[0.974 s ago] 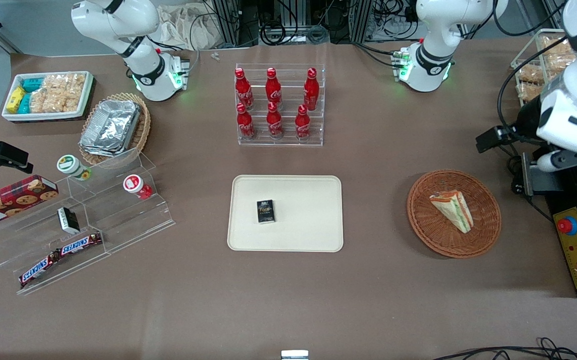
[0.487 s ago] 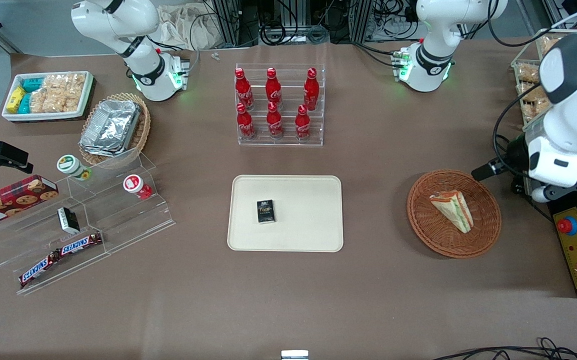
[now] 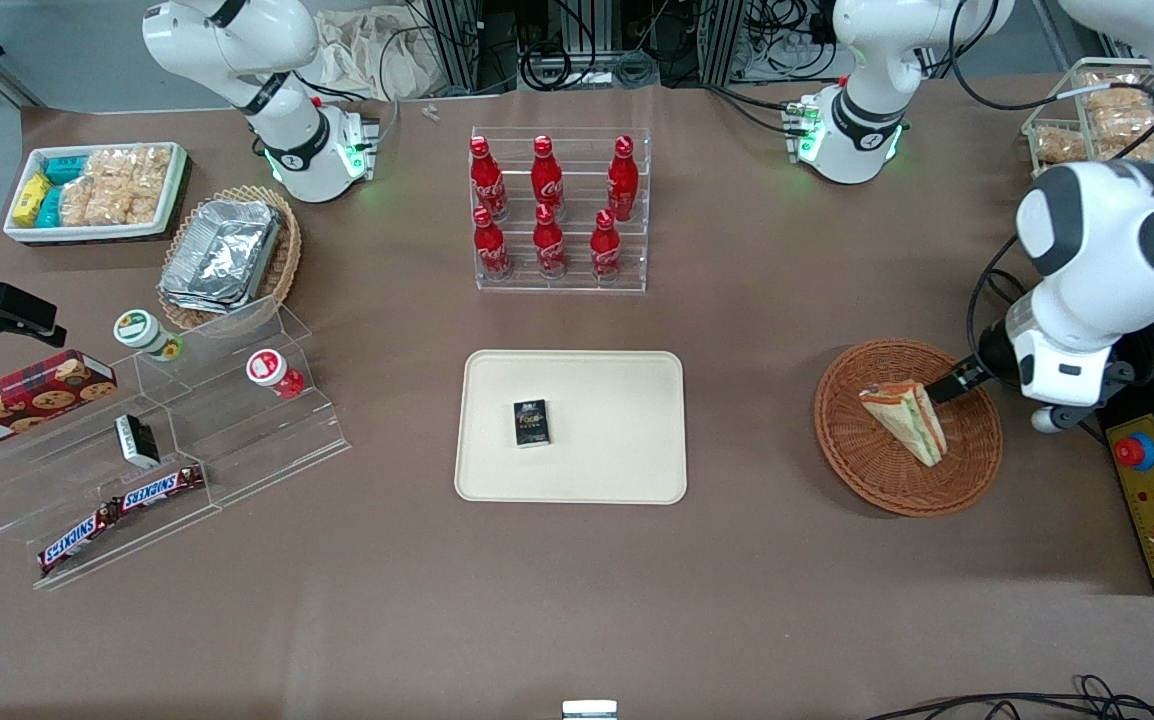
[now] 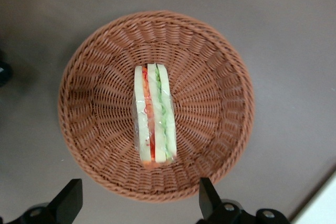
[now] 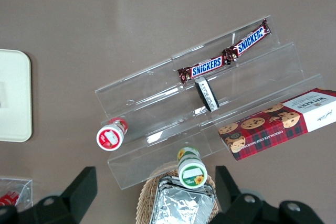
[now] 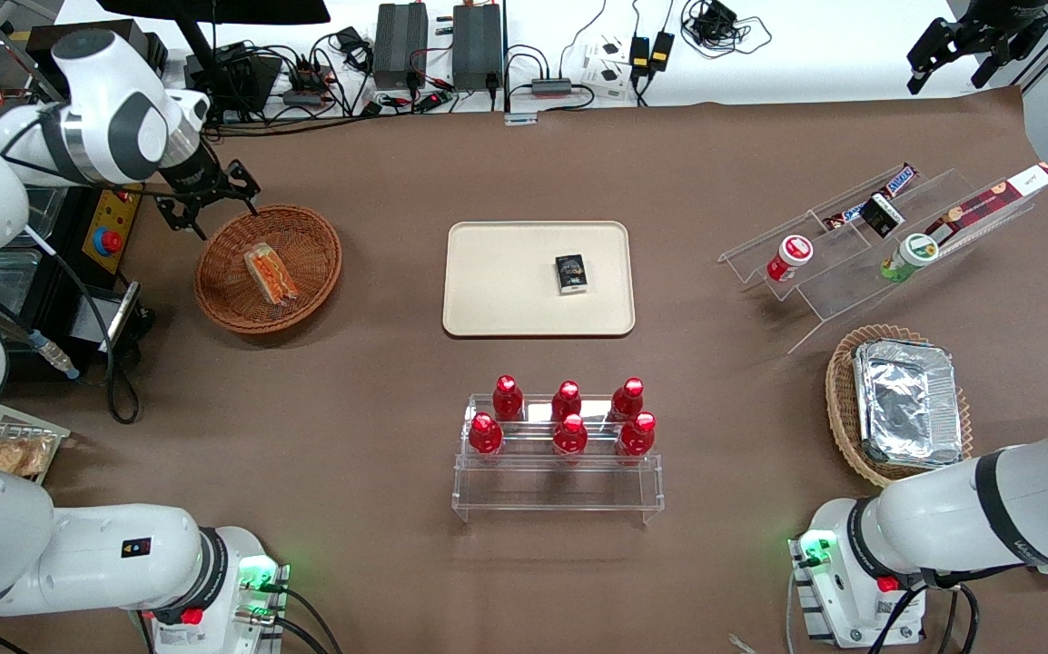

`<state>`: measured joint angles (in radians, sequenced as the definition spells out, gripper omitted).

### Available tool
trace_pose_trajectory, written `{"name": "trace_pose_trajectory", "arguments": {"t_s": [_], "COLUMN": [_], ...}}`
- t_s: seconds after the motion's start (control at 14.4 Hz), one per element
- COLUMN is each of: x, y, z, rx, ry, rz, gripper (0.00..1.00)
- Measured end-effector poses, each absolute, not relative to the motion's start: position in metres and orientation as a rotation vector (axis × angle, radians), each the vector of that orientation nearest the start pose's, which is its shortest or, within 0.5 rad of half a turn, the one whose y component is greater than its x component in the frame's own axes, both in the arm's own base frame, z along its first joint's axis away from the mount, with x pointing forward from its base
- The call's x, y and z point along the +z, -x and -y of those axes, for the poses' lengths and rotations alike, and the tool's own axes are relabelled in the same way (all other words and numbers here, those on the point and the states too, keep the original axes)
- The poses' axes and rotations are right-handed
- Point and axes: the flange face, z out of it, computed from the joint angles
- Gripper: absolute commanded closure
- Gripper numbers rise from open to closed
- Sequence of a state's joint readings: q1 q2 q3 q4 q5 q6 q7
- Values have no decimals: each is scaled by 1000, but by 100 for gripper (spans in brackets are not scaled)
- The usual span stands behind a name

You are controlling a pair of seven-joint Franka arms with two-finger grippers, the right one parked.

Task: Place sandwich from basket to tray
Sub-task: 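Lower the left gripper and close it on the wrapped sandwich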

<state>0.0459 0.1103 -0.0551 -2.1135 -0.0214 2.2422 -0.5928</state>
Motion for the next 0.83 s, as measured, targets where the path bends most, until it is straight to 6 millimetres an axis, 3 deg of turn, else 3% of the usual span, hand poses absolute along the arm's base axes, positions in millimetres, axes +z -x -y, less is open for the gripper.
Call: {"name": "trace_pose_trajectory", "arguments": {"t_s": [0.63,0.77,0.83], "x": [262,248,243], "y": [-571,-572,-571], "z": [9,11,11], "rx": [87,94,99], "ry": [2944,2942,2940], "rz": [1131,1135,1136], "gripper": [1,18,36]}}
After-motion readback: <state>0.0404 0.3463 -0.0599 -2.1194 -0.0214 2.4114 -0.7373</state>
